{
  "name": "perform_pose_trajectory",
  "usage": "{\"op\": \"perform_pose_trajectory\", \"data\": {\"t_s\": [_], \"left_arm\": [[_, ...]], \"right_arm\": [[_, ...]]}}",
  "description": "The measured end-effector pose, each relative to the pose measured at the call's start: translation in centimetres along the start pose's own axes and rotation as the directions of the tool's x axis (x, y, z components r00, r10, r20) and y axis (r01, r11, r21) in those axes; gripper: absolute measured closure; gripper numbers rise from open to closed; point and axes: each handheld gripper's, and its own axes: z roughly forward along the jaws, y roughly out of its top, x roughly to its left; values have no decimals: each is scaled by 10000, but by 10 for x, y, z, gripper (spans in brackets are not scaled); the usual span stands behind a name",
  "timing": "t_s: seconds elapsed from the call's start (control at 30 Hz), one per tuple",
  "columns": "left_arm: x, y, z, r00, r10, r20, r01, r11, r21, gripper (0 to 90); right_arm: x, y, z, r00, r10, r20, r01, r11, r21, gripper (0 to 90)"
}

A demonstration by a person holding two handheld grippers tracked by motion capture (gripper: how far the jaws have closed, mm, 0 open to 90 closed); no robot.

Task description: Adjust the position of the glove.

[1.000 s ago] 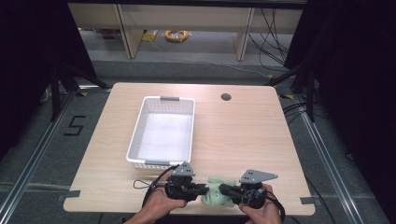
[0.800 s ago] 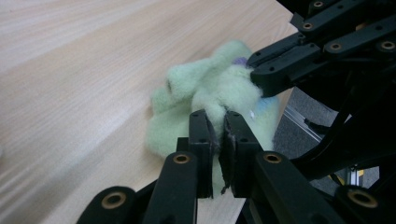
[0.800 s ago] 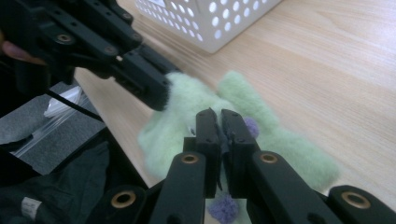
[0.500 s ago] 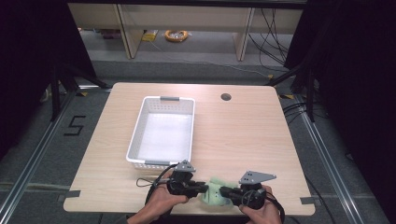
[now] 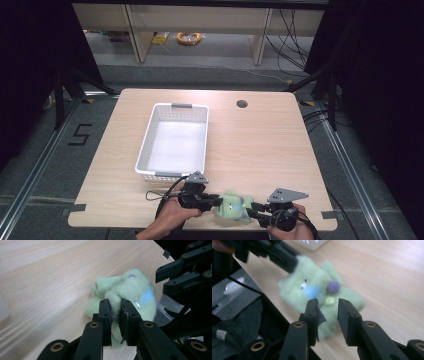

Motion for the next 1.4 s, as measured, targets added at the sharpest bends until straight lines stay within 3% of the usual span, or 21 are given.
{"op": "perform_pose_trajectory", "data": {"t_s": [0.07, 0.17, 0.2, 0.23, 0.27, 0.3, 0.37, 0.47, 0.53, 0.67, 0.7, 0.73, 0.77, 0.8, 0.83, 0.93, 0.97, 1.07, 1.2, 1.3, 1.4], "left_arm": [[0, 0, -1, 10000, 80, 23, -81, 9999, 61, 794], [1, 0, -1, 9999, 17, 119, -18, 10000, 42, 795], [2, -1, -1, 9999, 32, 109, -33, 9999, 99, 795], [2, -2, -1, 9999, -88, 121, 87, 9999, 118, 795], [2, -2, -1, 9999, -86, 115, 85, 9999, 126, 795], [2, -2, -1, 9999, -44, 99, 43, 9999, 124, 796], [1, -1, -1, 9999, 66, 124, -67, 10000, 63, 800], [-1, 0, -2, 10000, -38, -58, 37, 10000, -16, 809], [-3, 3, -4, 9999, 19, 101, -17, 9999, -165, 816], [-5, 6, -6, 9997, 76, 249, -71, 9998, -197, 817], [-5, 6, -6, 9997, 76, 249, -71, 9998, -197, 817], [-4, 5, -6, 9997, 86, 239, -81, 9998, -199, 817], [-4, 5, -6, 9996, 105, 265, -101, 9998, -152, 816], [-4, 5, -5, 9999, 74, 137, -72, 9998, -160, 816], [-2, 4, -4, 9998, -41, 192, 43, 9999, -120, 815], [0, 3, -3, 9998, -94, 194, 95, 9999, -51, 814], [-1, 2, -3, 9998, -55, 205, 57, 9999, -83, 814], [-1, 2, -3, 9999, 2, 112, -1, 10000, -82, 816], [-3, 5, -6, 9996, -49, 268, 55, 9998, -200, 821], [-2, 10, -11, 9998, -3, 208, 12, 9992, -404, 821], [2, 9, -8, 9994, -183, 285, 190, 9995, -259, 818]], "right_arm": [[-2, -1, 2, 9993, -15, 364, 5, 9997, 263, 701], [-7, -3, 6, 9981, 124, 603, -133, 9998, 136, 689], [-9, -4, 5, 9987, 128, 495, -147, 9992, 366, 688], [-9, -5, 8, 9984, 352, 449, -363, 9991, 229, 689], [-8, -6, 8, 9972, 725, 181, -735, 9954, 617, 705], [-11, -6, 9, 9993, 290, 218, -302, 9981, 546, 736], [-11, -7, 11, 9999, 162, 42, -165, 9980, 605, 834], [-10, -5, 10, 9999, -11, -106, 16, 9988, 495, 900], [-8, -4, 5, 9993, -284, -246, 291, 9992, 273, 900], [-5, -3, 4, 9992, -272, -297, 278, 9994, 202, 900], [-4, -3, 3, 9995, 224, -201, -215, 9989, 426, 894], [-4, -3, 3, 9995, 224, -201, -215, 9989, 426, 894], [-8, -4, 4, 10000, 42, -60, -40, 9994, 351, 821], [-8, -4, 4, 9988, 483, 41, -484, 9982, 361, 802], [-12, -6, 7, 9995, 320, 64, -323, 9981, 520, 751], [-11, -9, 13, 9984, 565, -1, -563, 9948, 845, 723], [-11, -10, 16, 9981, 619, -12, -616, 9955, 722, 726], [-10, -8, 14, 9997, 233, -76, -225, 9957, 894, 843], [-6, -6, 9, 9997, -102, -224, 116, 9980, 615, 867], [0, -5, 3, 9981, -122, -597, 159, 9980, 618, 868], [5, -6, 4, 9974, -239, -678, 282, 9976, 632, 868]]}}
